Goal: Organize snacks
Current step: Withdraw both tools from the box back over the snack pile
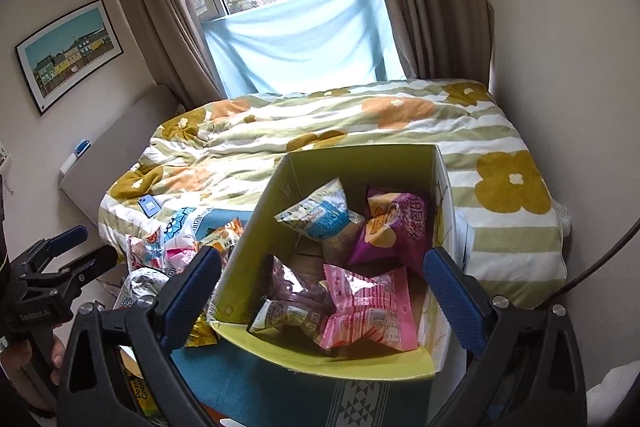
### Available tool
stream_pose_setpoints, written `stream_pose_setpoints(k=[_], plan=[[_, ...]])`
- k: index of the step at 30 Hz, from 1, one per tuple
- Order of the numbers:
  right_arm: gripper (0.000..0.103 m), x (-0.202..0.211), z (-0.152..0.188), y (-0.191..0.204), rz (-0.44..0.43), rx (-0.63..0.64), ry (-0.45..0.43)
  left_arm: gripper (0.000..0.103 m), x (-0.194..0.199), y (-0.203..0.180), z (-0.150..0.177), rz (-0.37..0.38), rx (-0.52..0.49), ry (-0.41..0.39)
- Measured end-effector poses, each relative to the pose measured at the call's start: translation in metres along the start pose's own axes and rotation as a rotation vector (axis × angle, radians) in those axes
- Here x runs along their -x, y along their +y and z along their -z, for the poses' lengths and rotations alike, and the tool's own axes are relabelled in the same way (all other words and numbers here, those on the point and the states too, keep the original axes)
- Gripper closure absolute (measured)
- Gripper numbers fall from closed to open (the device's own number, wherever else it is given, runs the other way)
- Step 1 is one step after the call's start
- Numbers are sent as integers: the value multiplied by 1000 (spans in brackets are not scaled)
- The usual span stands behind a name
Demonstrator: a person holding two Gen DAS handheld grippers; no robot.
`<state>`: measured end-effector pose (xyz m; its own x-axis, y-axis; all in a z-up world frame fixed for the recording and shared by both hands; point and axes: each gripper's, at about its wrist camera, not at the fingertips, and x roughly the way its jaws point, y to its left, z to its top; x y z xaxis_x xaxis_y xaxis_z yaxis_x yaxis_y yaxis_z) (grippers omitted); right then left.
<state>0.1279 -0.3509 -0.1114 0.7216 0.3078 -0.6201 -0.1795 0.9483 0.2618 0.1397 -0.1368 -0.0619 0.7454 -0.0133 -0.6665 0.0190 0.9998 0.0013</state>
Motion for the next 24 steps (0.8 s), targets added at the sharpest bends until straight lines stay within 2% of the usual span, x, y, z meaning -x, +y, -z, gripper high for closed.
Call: stream_pose_setpoints(k=[5, 11, 19, 24], plan=[[2, -4, -2, 29, -51, 41, -7, 1, 17, 41, 11, -62, 40, -17], [2, -16, 4, 76, -70, 120, 5, 1, 37, 112, 20, -117, 94, -45], [2, -29, 21, 149, -65, 105, -18, 1, 51, 202, 33, -107, 87, -32], [2, -41, 31, 192, -21, 78, -15, 1, 41, 245, 44, -42, 82, 6]])
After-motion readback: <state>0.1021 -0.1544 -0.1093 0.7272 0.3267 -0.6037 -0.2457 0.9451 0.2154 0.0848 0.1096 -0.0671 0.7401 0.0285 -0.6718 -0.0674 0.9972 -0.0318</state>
